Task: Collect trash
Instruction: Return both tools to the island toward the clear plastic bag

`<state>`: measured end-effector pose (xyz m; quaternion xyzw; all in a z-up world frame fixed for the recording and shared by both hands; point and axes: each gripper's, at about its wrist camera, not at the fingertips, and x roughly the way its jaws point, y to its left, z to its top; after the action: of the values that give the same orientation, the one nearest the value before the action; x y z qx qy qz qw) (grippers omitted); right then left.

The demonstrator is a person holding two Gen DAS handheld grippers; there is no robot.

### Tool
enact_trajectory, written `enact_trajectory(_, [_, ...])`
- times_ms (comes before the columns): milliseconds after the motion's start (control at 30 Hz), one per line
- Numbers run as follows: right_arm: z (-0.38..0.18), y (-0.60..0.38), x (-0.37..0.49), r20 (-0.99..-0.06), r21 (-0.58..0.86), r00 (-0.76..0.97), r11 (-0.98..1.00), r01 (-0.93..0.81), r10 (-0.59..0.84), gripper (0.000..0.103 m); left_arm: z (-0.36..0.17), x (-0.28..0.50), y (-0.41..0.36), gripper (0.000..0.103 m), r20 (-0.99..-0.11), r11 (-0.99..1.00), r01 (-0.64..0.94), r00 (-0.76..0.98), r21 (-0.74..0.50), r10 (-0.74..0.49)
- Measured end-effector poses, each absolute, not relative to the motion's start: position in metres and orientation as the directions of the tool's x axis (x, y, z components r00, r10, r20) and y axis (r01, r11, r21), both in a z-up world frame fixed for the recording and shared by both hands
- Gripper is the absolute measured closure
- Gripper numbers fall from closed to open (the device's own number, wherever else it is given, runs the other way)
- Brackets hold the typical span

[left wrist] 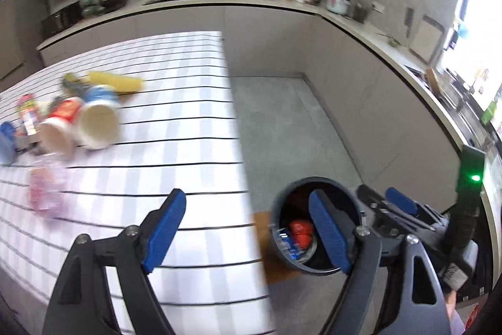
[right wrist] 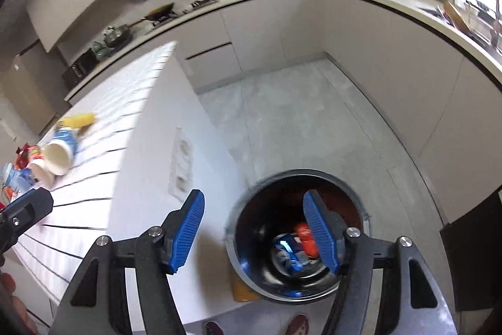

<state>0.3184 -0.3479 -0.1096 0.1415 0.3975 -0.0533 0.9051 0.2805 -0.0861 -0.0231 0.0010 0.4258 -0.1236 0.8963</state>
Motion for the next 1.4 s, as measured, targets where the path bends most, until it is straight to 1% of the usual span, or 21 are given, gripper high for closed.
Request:
enact_trajectory(200, [-0.09, -0.265, 0.321, -0.706, 0.238, 0.705, 0.96, 0.15, 0.065, 0.034, -0.022, 0.274, 0.014, 0.02, -0.766, 0.996, 0.075, 0.637, -0.046, -0.083])
enact_trajectory(400, [-0.082, -0.192, 0.328, -0.69, 0.23, 0.718, 0.968, 0.101, 0.089, 0.034, -0.029, 0.293, 0.08, 0.02, -0.775, 0.999, -0.026, 0.632, -0.035, -0.01])
enact_trajectory(567, [-0.082, -0.141, 0.332, -0.677, 0.229, 0.729, 0.97, 0.085, 0.096, 0.034, -0.036, 0.307, 0.105, 0.02, -0.786, 0.999, -0.01, 0.617, -0.044, -0.029])
enact_trajectory(667, [-0.087, -0.116, 0.337, -0.687, 0.236, 0.718, 0.969, 0.075, 0.112, 0.034, -0.04, 0.313, 0.112, 0.02, -0.795, 0.999, 0.002, 0.606, -0.04, -0.033])
enact_trajectory(867, [-0.087, -0.093, 0.352, -0.696, 0.235, 0.7, 0.972, 0.015, 0.158, 0.034, -0.041, 0.324, 0.12, 0.02, -0.811, 0.998, -0.007, 0.583, -0.07, -0.052])
enact_trajectory(1000, [-0.086, -0.08, 0.372, -0.69, 0.235, 0.693, 0.97, -0.058, 0.209, 0.034, -0.034, 0.325, 0.142, 0.02, -0.799, 0.993, -0.095, 0.601, -0.072, -0.001])
enact_trajectory(1100, [-0.085, -0.069, 0.384, -0.676, 0.275, 0.685, 0.955, -0.111, 0.274, 0.034, -0.032, 0.329, 0.159, 0.02, -0.788, 0.988, -0.154, 0.612, -0.027, 0.074])
enact_trajectory(1200, [-0.088, -0.046, 0.393, -0.682, 0.27, 0.66, 0.947, -0.174, 0.315, 0.034, -0.035, 0.326, 0.178, 0.02, -0.793, 0.977, -0.209, 0.601, -0.037, 0.098])
enact_trajectory(1300, [-0.089, -0.028, 0.398, -0.686, 0.267, 0.645, 0.941, -0.205, 0.336, 0.034, -0.039, 0.325, 0.197, 0.02, -0.796, 0.972, -0.235, 0.592, -0.018, 0.128])
enact_trajectory(1400, [-0.09, -0.009, 0.4, -0.689, 0.259, 0.638, 0.939, -0.226, 0.344, 0.034, -0.042, 0.331, 0.22, 0.02, -0.795, 0.967, -0.254, 0.592, -0.024, 0.136])
